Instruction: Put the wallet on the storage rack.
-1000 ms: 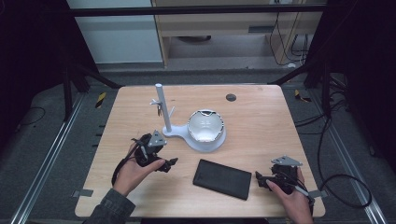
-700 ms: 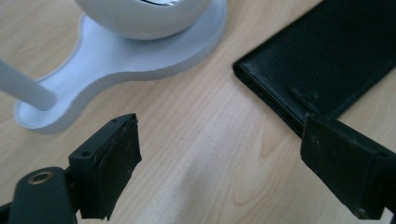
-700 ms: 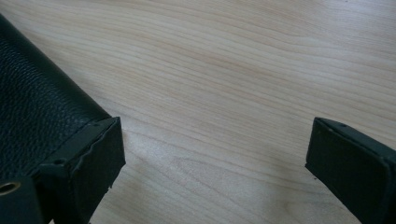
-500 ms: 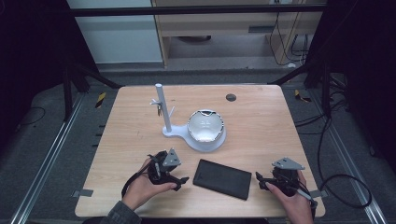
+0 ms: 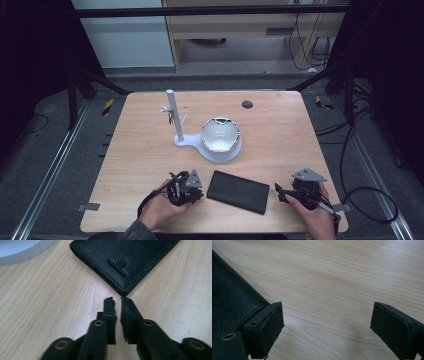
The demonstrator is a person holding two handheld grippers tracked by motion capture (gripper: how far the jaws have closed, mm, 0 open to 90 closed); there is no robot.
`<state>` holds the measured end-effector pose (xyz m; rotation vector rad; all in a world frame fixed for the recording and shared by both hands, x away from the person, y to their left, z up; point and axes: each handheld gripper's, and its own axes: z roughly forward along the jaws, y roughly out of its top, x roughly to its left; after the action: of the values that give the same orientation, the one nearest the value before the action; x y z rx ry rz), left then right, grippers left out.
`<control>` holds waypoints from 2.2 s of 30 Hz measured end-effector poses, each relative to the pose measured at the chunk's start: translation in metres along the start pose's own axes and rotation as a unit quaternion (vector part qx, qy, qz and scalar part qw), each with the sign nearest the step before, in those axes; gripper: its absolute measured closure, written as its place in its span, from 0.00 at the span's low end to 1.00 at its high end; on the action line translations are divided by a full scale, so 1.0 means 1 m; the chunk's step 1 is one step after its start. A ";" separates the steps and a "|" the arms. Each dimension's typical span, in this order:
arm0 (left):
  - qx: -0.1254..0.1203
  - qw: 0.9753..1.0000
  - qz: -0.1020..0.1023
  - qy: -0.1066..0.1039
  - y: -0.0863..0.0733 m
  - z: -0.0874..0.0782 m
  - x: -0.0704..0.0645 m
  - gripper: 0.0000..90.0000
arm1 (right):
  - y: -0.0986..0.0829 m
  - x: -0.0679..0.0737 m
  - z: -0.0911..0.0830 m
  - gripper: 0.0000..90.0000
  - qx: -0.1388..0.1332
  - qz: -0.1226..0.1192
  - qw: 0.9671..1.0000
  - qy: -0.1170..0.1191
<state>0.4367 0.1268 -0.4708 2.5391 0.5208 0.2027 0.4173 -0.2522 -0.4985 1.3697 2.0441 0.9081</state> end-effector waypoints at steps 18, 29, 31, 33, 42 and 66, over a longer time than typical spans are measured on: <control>0.023 1.000 0.011 -0.010 0.009 0.011 -0.001 0.99 | 0.001 0.001 0.000 0.13 -0.003 -0.007 1.000 0.003; -0.003 1.000 -0.003 -0.011 0.006 0.008 0.000 0.98 | 0.006 0.010 -0.004 0.13 -0.022 -0.019 0.999 0.018; -0.020 1.000 -0.012 -0.014 0.006 0.005 0.002 0.98 | 0.009 0.016 -0.006 0.13 -0.030 -0.025 0.999 0.026; -0.031 0.999 -0.016 -0.013 0.007 0.004 0.003 0.98 | 0.012 0.023 -0.008 0.13 -0.036 -0.032 0.998 0.036; -0.074 0.996 -0.044 -0.020 0.013 -0.003 0.012 0.97 | 0.033 0.079 -0.012 0.12 -0.043 -0.110 0.988 0.095; -0.082 0.995 -0.043 -0.029 0.031 0.001 0.017 0.94 | 0.042 0.118 0.013 0.20 0.025 -0.190 0.977 0.092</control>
<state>0.4630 0.1088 -0.4543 2.3513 0.5652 0.1330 0.4091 -0.1277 -0.4812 0.8937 2.3751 0.8407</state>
